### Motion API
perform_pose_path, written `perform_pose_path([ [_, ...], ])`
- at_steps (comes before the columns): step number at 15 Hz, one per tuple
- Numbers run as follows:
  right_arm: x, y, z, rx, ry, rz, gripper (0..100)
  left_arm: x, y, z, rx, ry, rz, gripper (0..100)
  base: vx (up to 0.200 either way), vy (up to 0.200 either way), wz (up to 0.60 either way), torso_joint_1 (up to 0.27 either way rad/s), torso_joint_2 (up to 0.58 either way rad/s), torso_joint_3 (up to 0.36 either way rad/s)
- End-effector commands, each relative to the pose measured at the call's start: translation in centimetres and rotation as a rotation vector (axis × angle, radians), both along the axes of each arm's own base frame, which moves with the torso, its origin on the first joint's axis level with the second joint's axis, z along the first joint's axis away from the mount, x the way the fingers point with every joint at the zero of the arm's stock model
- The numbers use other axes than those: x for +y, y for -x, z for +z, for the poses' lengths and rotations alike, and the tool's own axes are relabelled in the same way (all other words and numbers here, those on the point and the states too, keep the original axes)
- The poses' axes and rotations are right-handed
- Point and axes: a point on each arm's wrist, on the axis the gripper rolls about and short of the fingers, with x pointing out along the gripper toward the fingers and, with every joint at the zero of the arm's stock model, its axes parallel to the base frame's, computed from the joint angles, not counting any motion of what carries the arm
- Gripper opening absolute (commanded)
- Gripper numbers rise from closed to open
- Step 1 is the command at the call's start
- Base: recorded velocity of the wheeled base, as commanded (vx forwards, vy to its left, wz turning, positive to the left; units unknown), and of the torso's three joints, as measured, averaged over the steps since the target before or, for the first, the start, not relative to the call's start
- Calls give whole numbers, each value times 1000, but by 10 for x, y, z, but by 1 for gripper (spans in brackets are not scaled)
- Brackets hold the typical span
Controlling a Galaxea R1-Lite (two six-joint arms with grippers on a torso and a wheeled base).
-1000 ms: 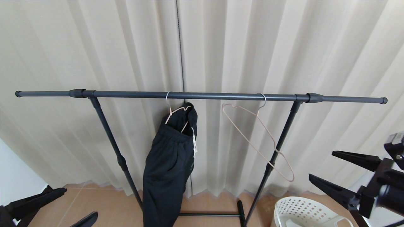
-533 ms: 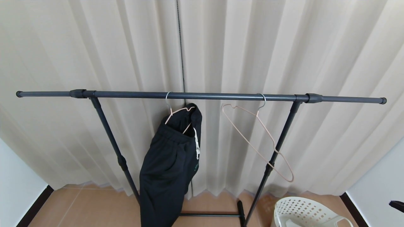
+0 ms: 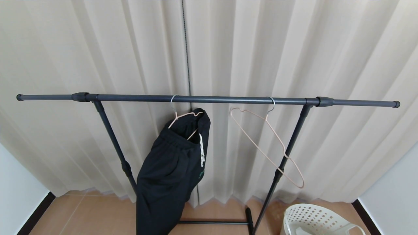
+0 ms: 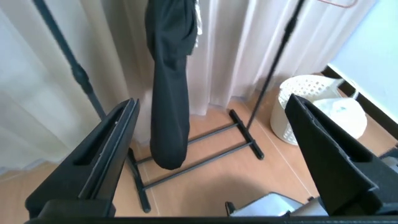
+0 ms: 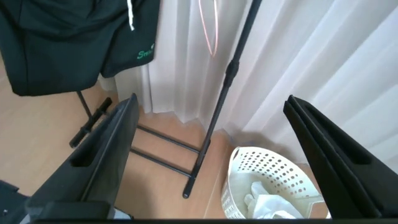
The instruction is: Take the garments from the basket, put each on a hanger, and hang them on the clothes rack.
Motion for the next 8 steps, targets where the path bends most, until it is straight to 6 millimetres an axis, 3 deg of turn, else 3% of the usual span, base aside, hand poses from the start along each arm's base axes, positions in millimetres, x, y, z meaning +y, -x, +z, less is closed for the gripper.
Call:
perform_pose_path([
  [1, -1, 4, -4, -42, -39, -50, 100, 0, 3, -1, -35, 6, 67, 100, 0, 0, 0, 0, 0, 0],
  [8, 0, 4, -4, -37, -81, -92, 100, -1, 17, -3, -216, 17, 214, 100, 0, 0, 0, 0, 0, 0],
])
